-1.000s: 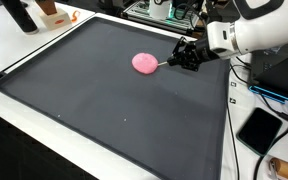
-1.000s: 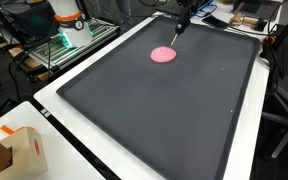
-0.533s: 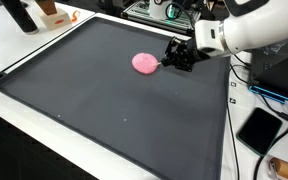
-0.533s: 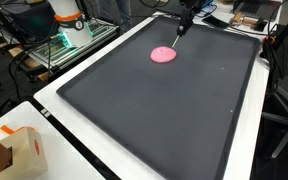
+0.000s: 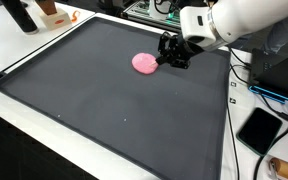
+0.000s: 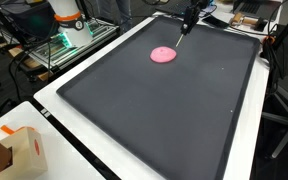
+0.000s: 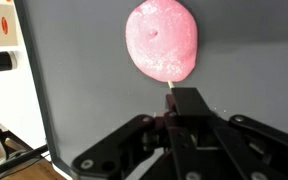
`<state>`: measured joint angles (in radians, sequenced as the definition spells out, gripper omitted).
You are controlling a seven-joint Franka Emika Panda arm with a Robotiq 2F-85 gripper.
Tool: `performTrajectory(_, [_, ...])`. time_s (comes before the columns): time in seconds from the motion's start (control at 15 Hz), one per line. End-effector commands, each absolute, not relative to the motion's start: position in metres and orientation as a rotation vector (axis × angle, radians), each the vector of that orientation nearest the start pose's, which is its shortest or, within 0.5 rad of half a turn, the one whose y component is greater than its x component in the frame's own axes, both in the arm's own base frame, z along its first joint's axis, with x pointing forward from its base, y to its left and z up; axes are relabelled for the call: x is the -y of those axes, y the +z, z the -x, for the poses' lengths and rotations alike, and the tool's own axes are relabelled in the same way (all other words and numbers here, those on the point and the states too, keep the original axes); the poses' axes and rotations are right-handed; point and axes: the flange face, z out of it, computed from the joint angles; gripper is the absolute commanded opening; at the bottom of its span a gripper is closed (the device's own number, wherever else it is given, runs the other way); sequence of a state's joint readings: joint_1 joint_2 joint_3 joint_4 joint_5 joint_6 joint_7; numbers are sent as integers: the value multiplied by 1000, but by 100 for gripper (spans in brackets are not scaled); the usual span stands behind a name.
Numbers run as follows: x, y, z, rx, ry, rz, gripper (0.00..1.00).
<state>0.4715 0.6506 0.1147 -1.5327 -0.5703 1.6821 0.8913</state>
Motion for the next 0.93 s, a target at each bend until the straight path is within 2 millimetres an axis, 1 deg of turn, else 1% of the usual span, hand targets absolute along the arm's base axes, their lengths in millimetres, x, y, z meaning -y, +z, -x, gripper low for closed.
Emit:
performTrajectory(0.0, [-292,276,-577,118,-89,-2559,3])
performTrajectory(0.4, [-262,308,-583,108,-195,-2673,3])
performTrajectory(0.73, [-241,334,-583,80,-253,-2756,3])
performTrajectory(0.87, [-232,345,-582,97,-270,-2773,3])
